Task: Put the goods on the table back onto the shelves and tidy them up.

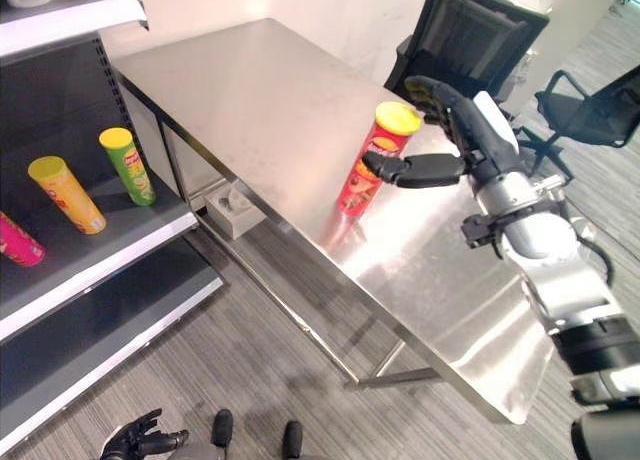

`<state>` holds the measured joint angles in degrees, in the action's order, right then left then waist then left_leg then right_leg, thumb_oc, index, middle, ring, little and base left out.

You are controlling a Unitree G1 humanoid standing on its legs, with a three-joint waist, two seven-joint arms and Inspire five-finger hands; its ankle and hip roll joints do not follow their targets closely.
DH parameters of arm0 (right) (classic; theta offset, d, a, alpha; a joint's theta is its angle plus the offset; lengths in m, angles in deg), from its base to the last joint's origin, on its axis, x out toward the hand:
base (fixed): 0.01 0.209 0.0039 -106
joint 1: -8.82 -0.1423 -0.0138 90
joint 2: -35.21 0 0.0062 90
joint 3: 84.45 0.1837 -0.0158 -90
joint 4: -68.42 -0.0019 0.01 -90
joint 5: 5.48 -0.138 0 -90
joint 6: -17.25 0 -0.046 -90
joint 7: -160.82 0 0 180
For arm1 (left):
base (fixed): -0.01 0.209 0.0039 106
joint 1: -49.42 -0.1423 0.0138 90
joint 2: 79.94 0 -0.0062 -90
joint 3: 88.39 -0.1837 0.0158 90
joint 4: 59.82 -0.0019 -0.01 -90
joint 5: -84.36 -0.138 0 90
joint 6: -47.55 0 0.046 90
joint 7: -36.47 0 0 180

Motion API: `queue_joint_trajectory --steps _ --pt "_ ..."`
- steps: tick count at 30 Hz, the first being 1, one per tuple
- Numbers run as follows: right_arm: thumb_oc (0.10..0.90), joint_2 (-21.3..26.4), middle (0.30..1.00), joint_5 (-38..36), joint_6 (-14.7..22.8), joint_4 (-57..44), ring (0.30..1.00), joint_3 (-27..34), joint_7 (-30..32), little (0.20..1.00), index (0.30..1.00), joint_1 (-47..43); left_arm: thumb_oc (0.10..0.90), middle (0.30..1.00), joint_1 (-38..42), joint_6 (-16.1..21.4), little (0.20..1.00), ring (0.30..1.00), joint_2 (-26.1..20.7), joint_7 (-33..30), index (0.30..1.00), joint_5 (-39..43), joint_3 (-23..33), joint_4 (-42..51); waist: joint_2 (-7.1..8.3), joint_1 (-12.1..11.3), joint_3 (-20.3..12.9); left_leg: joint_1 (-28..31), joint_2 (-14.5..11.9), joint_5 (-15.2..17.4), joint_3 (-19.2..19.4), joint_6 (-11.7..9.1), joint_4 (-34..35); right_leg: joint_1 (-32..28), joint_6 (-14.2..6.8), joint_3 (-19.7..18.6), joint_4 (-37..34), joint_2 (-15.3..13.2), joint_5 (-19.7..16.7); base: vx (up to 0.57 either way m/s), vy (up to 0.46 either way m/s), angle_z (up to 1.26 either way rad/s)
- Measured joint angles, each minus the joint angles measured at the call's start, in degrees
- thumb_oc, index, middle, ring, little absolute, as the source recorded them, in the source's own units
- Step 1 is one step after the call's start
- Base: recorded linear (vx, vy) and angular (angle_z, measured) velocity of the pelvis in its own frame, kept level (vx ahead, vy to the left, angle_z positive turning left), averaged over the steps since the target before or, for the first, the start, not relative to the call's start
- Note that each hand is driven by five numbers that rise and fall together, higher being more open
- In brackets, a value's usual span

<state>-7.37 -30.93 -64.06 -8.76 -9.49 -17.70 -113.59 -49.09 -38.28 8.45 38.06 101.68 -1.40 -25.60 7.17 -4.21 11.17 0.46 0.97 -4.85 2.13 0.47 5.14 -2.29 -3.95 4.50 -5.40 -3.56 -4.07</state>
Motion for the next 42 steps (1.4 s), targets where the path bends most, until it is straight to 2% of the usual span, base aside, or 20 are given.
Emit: queue_joint_trajectory --steps 3,4,8,11,24,27,31,36,42 --pt "0.800 0.0 0.900 0.2 -0.4 0.7 0.900 -0.7 0.2 0.900 0.900 -1.5 0.800 0.900 0.1 0.0 0.900 0.900 0.0 0.0 0.900 0.0 -0.2 0.0 -0.33 -0.1 0.0 -0.1 0.0 0.0 -0.3 0.0 0.0 0.0 0.0 0.2 0.0 0.0 0.0 0.02 -0.010 0.05" --pt "0.800 0.0 0.900 0.4 -0.4 2.7 0.900 -2.6 0.2 0.900 0.900 -3.9 0.800 0.900 0.1 0.0 0.900 0.900 0.0 0.0 0.900 0.0 -0.2 0.0 -0.57 -0.1 -0.1 -0.1 0.0 0.0 -0.4 0.0 0.0 -0.1 0.0 0.3 0.0 0.0 0.0 0.02 -0.008 0.06" --pt "0.800 0.0 0.900 0.4 -0.5 4.9 0.900 -3.5 1.2 0.900 0.900 -5.3 0.800 0.900 -0.1 0.0 0.900 0.900 0.0 -0.1 0.900 0.0 -0.2 -0.1 -0.84 -1.2 -0.2 -0.3 0.0 0.0 -1.0 -0.1 0.0 -0.2 -0.2 0.8 0.0 0.0 0.2 0.02 -0.026 0.07" --pt "0.800 0.0 0.900 0.4 -1.2 11.3 0.900 -9.0 1.1 0.900 0.900 -10.1 0.800 0.900 0.2 0.0 0.900 0.900 -0.2 -0.1 0.900 0.0 -0.7 -0.3 -0.83 -1.4 -0.2 -0.6 0.0 -0.2 -1.6 -0.3 0.0 -0.1 -0.2 1.6 0.0 0.0 0.2 0.01 -0.016 0.12" --pt "0.800 -1.1 0.900 -0.2 -3.0 17.9 0.900 -13.9 0.2 0.900 0.900 -14.5 0.800 0.900 0.2 0.0 0.900 0.900 -0.4 -0.1 0.900 0.2 -0.8 -0.6 -0.74 -2.0 -0.2 -1.7 0.0 -0.5 -2.5 -0.3 0.0 0.6 -0.2 2.8 0.0 0.2 0.2 0.00 -0.008 0.04" --pt "0.800 -1.5 0.900 -0.8 -3.2 18.4 0.900 -14.0 0.0 0.900 0.900 -15.0 0.800 0.900 0.2 0.0 0.900 0.900 -0.6 -0.1 0.900 0.6 -1.0 -0.6 -0.53 -3.0 -0.1 -1.7 0.0 -0.5 -2.6 -0.3 0.0 0.6 -0.2 2.9 0.0 0.2 0.2 0.00 0.000 0.00" --pt "0.800 -2.2 0.900 -2.2 -3.8 20.7 0.900 -17.2 -0.1 0.900 0.900 -19.6 0.800 0.900 0.6 0.0 0.900 0.900 -1.1 -0.2 0.900 0.6 -1.3 -0.6 0.32 -3.2 0.1 -1.7 0.0 -0.5 -2.7 -0.3 0.0 0.6 -0.2 3.0 0.0 0.2 0.2 0.00 0.000 0.00" --pt "0.800 -2.2 0.900 -2.4 -4.4 23.2 0.900 -20.3 -1.5 0.900 0.900 -21.8 0.800 0.900 0.7 0.0 0.900 0.900 -1.4 -0.2 0.900 0.6 -1.4 -1.2 0.74 -3.0 0.1 -1.7 0.0 -0.6 -2.7 -0.3 0.0 0.6 -0.2 3.0 0.0 0.2 0.2 0.00 0.000 0.00" --pt "0.800 -2.1 0.900 -2.5 -4.5 22.8 0.900 -20.3 -2.0 0.900 0.900 -21.7 0.800 0.900 0.7 0.0 0.900 0.900 -1.5 -0.2 0.900 0.6 -1.4 -1.6 0.76 -2.7 0.1 -1.7 0.0 -0.6 -2.7 -0.3 0.0 0.6 -0.2 3.0 0.0 0.2 0.2 -0.01 -0.001 0.00"
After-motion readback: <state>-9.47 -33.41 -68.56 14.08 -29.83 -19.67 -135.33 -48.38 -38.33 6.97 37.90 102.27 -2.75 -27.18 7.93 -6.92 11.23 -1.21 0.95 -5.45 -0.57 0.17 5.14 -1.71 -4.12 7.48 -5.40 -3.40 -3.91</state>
